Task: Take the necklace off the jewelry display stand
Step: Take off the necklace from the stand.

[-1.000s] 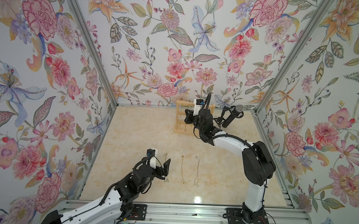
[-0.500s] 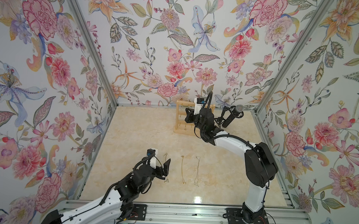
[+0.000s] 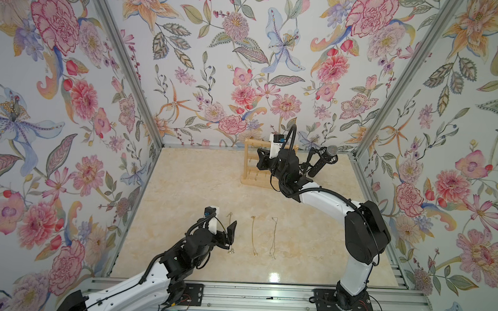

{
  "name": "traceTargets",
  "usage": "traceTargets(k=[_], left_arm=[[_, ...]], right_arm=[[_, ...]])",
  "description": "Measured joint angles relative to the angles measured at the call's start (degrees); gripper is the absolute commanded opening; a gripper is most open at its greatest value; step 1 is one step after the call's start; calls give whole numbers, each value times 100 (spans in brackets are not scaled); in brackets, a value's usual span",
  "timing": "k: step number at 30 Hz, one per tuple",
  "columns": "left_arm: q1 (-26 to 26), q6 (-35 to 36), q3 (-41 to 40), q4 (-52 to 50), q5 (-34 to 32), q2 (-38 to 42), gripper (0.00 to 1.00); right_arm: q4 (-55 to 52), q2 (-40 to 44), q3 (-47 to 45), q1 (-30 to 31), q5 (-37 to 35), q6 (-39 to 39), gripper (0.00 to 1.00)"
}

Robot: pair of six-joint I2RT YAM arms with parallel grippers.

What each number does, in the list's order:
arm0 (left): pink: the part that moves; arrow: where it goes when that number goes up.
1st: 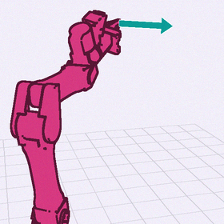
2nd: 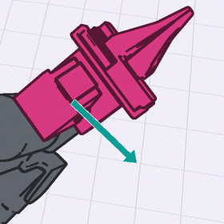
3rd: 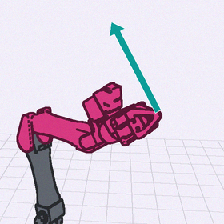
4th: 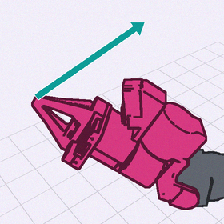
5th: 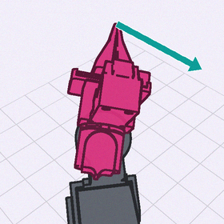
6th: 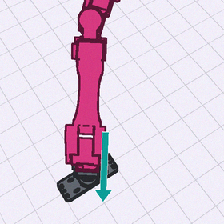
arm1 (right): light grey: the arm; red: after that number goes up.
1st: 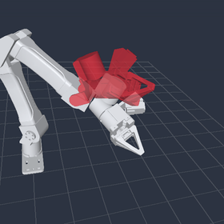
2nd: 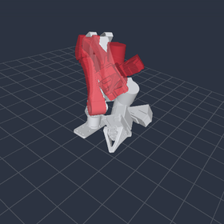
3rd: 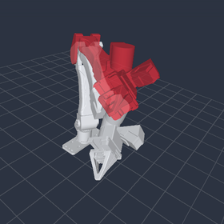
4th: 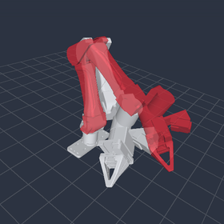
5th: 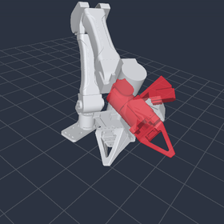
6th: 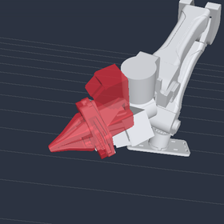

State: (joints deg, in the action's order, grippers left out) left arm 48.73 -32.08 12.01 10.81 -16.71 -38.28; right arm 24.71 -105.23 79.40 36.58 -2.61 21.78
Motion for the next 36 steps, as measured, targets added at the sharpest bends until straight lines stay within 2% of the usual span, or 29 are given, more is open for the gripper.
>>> traceTargets(k=[18, 36], left_arm=[[0, 0, 0, -2, 0, -2, 99], [0, 0, 0, 2, 0, -46, 99]], right_arm=[[-24, 212, 0, 0, 20, -17, 0], [-236, 1080, -271, 256, 131, -129, 0]])
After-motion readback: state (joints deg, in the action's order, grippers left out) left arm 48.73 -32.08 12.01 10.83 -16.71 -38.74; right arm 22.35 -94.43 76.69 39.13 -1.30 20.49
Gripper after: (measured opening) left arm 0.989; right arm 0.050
